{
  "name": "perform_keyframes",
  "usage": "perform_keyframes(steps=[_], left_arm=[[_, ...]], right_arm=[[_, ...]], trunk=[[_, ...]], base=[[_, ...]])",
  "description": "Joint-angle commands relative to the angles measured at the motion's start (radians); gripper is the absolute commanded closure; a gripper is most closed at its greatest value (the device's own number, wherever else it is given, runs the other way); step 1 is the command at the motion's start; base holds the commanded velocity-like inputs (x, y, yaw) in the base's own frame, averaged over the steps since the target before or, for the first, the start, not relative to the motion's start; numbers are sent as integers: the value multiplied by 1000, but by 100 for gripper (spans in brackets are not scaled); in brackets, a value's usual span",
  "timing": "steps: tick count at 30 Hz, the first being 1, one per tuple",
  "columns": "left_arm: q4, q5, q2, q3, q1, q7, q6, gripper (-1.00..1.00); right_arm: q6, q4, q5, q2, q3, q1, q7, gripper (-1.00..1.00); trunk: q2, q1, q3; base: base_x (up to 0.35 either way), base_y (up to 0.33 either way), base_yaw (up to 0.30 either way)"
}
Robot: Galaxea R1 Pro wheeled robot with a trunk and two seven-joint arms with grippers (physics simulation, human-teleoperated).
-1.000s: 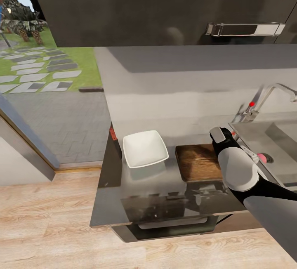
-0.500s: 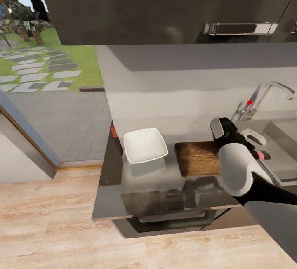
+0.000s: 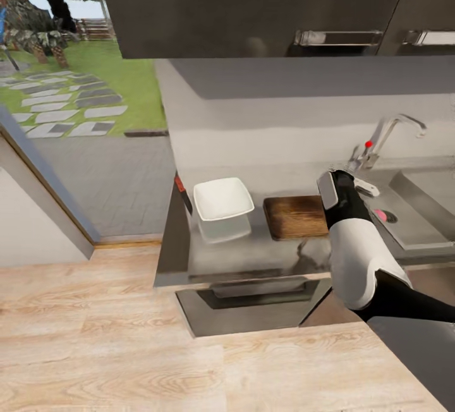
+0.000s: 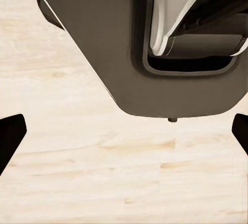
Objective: In the kitchen, take the Vidalia onion out of the sink, dice it on the chopping board with the paring knife, put the diced onion into the bowl on the countertop, then place both the paring knife and the chopping board into the sink.
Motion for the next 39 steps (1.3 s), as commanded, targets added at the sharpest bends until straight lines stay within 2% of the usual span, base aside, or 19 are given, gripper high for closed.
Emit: perform_keyframes(steps=[1, 4, 6, 8, 13, 17, 19, 20, 21, 23, 24, 25, 26, 27, 28, 33, 34, 36, 39], left_arm=[[-2, 6, 1, -8, 0, 9, -2, -100], [-2, 6, 1, -8, 0, 9, -3, -100], [-2, 6, 1, -8, 0, 10, -3, -100], [-2, 6, 1, -8, 0, 10, -3, -100], [-2, 6, 1, -7, 0, 10, -4, -100], [-2, 6, 1, -7, -1, 11, -3, -100], [-2, 7, 1, -7, -1, 12, -3, -100], [-2, 7, 1, -7, -1, 12, -3, -100], [-2, 8, 1, -7, -2, 12, -3, -100], [-3, 7, 1, -7, -2, 12, -3, -100], [-3, 7, 1, -7, -4, 13, -4, -100], [-3, 7, 1, -7, -4, 14, -4, -100], [-4, 7, 1, -7, -5, 15, -4, -100], [-4, 7, 1, -7, -5, 16, -4, -100], [-4, 7, 1, -7, -6, 17, -4, -100], [-5, 6, 1, -7, -7, 18, -4, -100], [-6, 6, 1, -7, -7, 19, -4, -100], [-5, 6, 1, -7, -6, 19, -4, -100], [-6, 6, 1, -6, -6, 19, -5, -100]], right_arm=[[4, -3, 0, 3, 7, 10, 25, -100], [5, -4, 7, 5, 47, 31, 88, -100], [3, -17, 11, 5, 114, 69, 169, -100], [1, -48, 12, 5, 148, 97, 208, -100], [3, -215, 12, 6, 228, 217, 265, -100], [10, -394, 11, 4, 311, 348, 324, -100], [29, -518, 11, -2, 369, 437, 377, -100], [35, -547, 11, -4, 379, 459, 390, -100], [51, -666, 12, -14, 406, 565, 463, -100], [54, -721, 13, -17, 412, 623, 513, -100], [53, -769, 16, -19, 416, 681, 560, -100], [52, -785, 20, -20, 417, 700, 574, -100], [49, -815, 32, -21, 418, 740, 597, -100], [31, -855, 64, -21, 420, 799, 627, -100], [20, -866, 77, -22, 420, 819, 637, -100], [-152, -910, 183, -21, 427, 971, 739, -100], [-239, -916, 218, -20, 429, 1063, 795, -100], [-287, -918, 226, -20, 429, 1116, 820, -100], [-403, -917, 234, -20, 429, 1218, 857, -100]], trunk=[[-2, 0, -2], [-2, 0, -2], [-2, 0, -2], [-2, 0, -2], [-2, 0, -2], [-2, 0, -2], [-2, 0, -2], [-2, 0, -2], [-2, 0, -2], [-2, 0, -2], [-2, 0, -2], [-2, 0, -2], [-2, 0, -2], [-2, 0, -2], [-2, 0, -2], [-2, 0, -2], [-2, 0, -2], [-2, 0, -2], [-2, 0, -2]], base=[[-335, 0, 0], [-336, -15, 0], [-335, -77, 0], [-328, -125, 0], [-308, -177, 0], [-291, -206, 0], [-282, -216, 0], [-280, -218, 0], [-275, -222, 0], [-272, -224, 0], [-270, -225, 0], [-270, -225, 0], [-270, -226, 0], [-268, -226, 0], [-267, -227, 0], [-264, -228, 0], [-256, -234, 0], [-254, -236, 0], [-252, -237, 0]])
